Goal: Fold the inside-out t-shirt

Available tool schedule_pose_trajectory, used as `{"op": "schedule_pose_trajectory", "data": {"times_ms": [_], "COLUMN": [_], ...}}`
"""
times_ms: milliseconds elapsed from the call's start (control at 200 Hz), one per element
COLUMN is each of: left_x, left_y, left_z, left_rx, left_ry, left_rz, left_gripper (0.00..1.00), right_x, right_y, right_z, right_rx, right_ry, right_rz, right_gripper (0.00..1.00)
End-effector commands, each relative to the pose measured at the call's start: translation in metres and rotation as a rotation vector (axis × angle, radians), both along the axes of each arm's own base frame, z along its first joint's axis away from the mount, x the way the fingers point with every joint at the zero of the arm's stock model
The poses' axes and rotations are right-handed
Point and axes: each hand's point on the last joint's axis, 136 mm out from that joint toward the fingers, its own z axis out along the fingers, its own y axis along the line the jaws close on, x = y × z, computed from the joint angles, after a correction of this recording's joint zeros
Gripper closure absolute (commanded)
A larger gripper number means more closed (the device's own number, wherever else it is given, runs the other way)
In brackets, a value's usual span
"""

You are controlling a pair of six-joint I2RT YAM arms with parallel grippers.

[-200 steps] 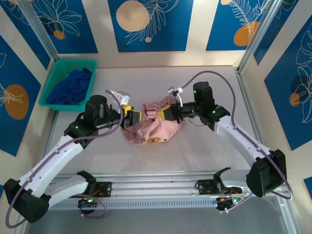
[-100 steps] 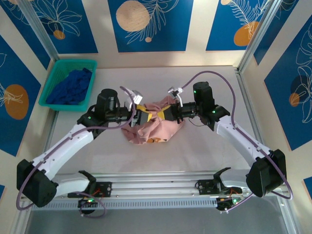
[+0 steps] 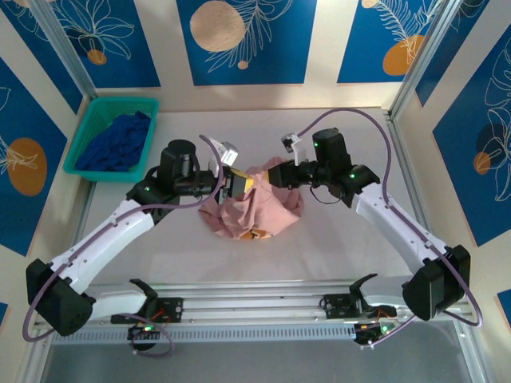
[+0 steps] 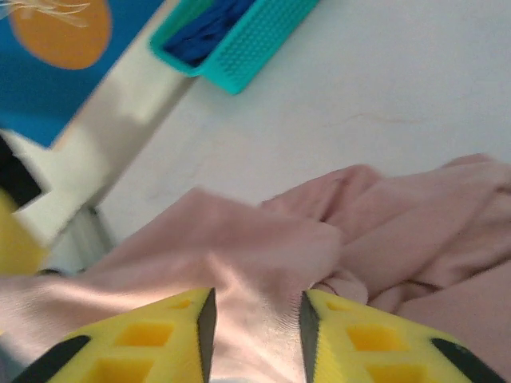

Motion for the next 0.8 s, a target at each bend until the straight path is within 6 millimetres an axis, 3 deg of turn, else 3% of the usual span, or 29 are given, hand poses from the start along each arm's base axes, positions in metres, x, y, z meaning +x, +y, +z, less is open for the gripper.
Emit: {"op": "schedule_pose_trajectory", "data": {"times_ms": [0, 125, 300, 455, 560, 665, 750, 795], "left_x": [0.000, 0.008, 0.003, -0.001, -0.003, 0.000, 0.002, 0.003], "left_y": [0.004, 0.013, 0.009, 0.006, 0.003, 0.004, 0.005, 0.006], "left_z": [0.024, 0.028, 0.033, 0.035, 0.036, 0.033, 0.033, 0.033], "left_rx": [-0.012, 0.018, 0.024, 0.009, 0.000, 0.008, 0.009, 0.010], "left_ry": [0.039, 0.081, 0.075, 0.075, 0.079, 0.077, 0.073, 0.067], "left_rz": [0.087, 0.180, 0.146, 0.120, 0.104, 0.119, 0.131, 0.141], "left_gripper": [1.00, 1.00, 1.00, 1.00, 1.00, 1.00, 1.00, 1.00], "right_x": [0.003, -0.022, -0.054, -0.055, -0.051, -0.054, -0.053, -0.050], "right_y": [-0.021, -0.005, 0.016, 0.033, 0.043, 0.052, 0.051, 0.048], "right_z": [0.001, 0.020, 0.042, 0.048, 0.049, 0.051, 0.046, 0.042], "right_rx": [-0.150, -0.071, 0.046, 0.109, 0.130, 0.155, 0.151, 0.144], "right_ry": [-0.131, -0.292, -0.416, -0.424, -0.416, -0.409, -0.390, -0.374], "right_rz": [-0.094, 0.052, 0.250, 0.324, 0.348, 0.375, 0.367, 0.348], "right_gripper": [0.60, 0.56, 0.52, 0.49, 0.52, 0.64, 0.92, 1.00]}}
